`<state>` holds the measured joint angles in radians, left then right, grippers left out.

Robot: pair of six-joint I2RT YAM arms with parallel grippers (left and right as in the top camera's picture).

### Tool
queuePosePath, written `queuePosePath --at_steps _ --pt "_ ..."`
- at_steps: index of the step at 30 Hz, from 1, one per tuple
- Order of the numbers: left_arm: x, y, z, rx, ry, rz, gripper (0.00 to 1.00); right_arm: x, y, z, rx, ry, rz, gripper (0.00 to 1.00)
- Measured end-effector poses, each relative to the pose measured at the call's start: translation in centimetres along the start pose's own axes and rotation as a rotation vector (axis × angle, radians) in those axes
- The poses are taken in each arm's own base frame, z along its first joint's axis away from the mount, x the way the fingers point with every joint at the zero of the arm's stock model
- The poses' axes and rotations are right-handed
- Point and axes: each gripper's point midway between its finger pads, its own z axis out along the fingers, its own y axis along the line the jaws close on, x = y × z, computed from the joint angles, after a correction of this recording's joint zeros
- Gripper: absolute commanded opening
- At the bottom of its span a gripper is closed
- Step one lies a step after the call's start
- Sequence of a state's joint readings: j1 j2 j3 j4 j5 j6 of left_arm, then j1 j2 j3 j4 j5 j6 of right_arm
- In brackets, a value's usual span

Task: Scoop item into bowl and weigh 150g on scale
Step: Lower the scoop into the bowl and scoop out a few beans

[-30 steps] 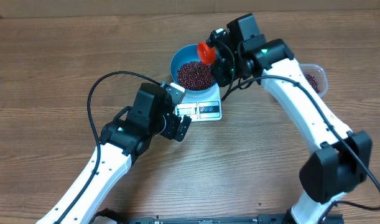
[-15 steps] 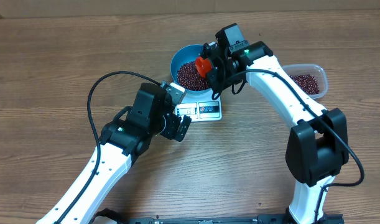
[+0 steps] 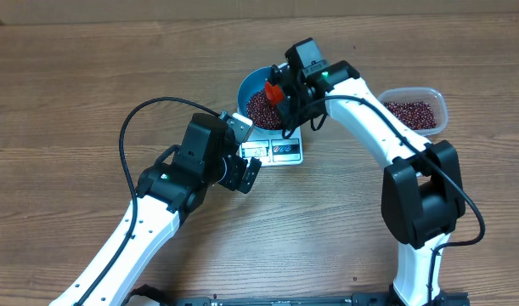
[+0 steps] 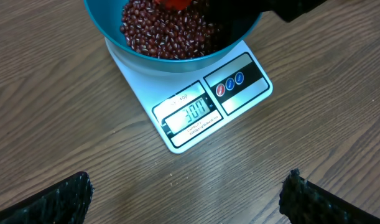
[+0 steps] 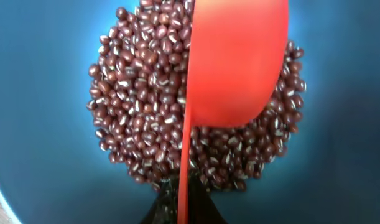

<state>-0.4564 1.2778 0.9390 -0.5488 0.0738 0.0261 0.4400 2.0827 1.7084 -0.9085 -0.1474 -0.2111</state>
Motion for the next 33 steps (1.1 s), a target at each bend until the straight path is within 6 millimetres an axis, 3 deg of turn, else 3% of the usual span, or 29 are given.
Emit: queuePosePath --at_steps 6,20,33 --pt "0.0 0.0 0.0 0.000 0.000 0.000 0.99 -1.1 0.2 0.1 0.042 -0.037 -0.037 0.04" --pt "0.0 0.0 0.0 0.000 0.000 0.000 1.00 -1.3 -0.2 0.2 0.096 -0.039 -0.067 0.04" --pt "0.0 0.0 0.0 0.000 0.000 0.000 1.00 -0.3 2.1 -0.1 -0.080 -0.006 -0.045 0.04"
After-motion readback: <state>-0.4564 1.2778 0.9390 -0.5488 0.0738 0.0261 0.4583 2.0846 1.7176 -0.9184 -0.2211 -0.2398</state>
